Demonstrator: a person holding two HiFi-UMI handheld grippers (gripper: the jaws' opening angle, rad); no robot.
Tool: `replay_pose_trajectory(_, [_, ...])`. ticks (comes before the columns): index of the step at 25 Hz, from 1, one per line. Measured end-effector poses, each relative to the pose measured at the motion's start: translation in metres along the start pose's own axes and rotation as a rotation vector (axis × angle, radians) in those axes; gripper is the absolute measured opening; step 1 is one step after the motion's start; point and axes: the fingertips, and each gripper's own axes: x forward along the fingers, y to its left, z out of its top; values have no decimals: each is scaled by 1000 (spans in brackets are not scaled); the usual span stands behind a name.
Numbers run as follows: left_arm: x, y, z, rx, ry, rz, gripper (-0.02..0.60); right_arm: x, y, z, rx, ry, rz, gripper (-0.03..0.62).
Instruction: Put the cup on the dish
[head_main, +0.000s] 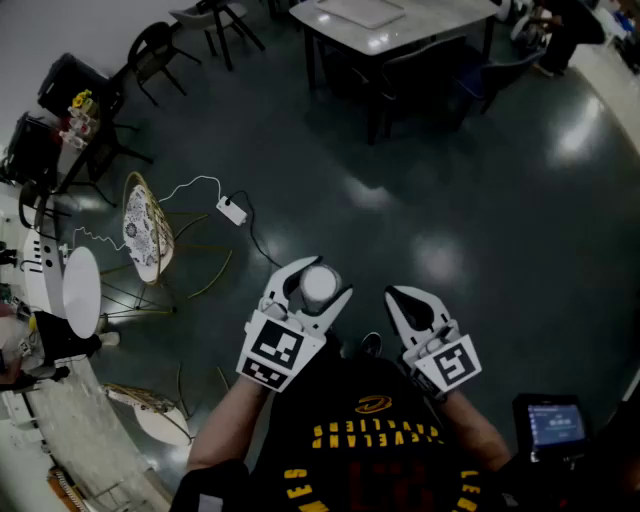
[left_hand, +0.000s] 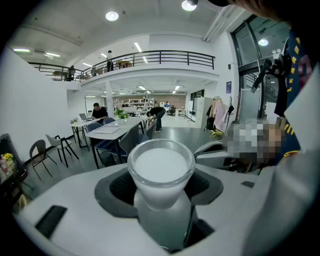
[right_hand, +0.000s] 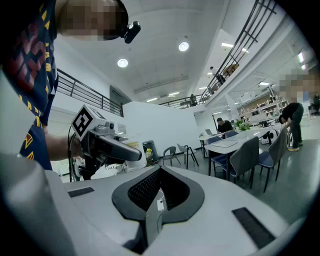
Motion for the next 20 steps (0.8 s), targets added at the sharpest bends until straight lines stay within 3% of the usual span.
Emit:
replay_pose_trajectory(5, [-9, 39, -8, 26, -4, -48, 258, 46, 22, -2, -41, -51, 32, 18])
replay_pose_trajectory(6, [-10, 48, -7, 34, -5, -57, 258, 59, 28, -4, -58, -37, 46, 96])
replay_pose_trajectory(7, [-11, 57, -7, 40, -8, -68, 258, 73, 34, -5, -75, -23, 58, 134])
replay_pose_trajectory(11, [-9, 95, 7, 48, -20, -138, 258, 130, 51, 12, -106, -19, 79, 224])
replay_pose_trajectory(20, [-17, 155, 23, 117, 0, -262, 258, 226, 71, 42, -181, -36, 14, 227])
